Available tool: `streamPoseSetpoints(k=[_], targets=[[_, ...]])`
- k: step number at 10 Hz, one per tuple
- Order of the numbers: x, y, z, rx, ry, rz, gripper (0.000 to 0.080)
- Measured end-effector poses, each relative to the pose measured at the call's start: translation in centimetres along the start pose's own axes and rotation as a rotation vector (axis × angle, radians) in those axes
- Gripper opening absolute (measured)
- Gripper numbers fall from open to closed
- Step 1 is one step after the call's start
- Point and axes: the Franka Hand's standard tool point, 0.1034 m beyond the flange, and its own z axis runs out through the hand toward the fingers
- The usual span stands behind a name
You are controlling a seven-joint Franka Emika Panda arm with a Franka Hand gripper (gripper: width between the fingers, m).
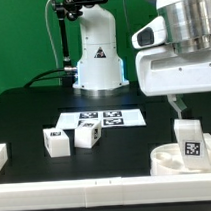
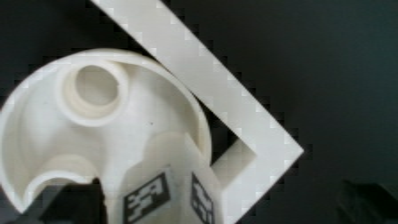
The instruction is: Assemble stool
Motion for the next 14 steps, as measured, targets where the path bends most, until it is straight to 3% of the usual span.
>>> streamPoseSetpoints(k=[2,5,9,12,14], targets=[[-0.7,0.8,-0.5,-0.011,0.004,-0.215,0.0648],[0.6,1.4,-1.3,-0.006,0.013,-0.447,0.0648],[0.9,1.7,-1.2,-0.026,0.018,-0.71,0.0648],[2.1,2.1,-1.0,-0.088,0.036,-1.129,0.0648],[2.3,1.2,-0.8,-0.135,0.017,-1.313,0.0648]])
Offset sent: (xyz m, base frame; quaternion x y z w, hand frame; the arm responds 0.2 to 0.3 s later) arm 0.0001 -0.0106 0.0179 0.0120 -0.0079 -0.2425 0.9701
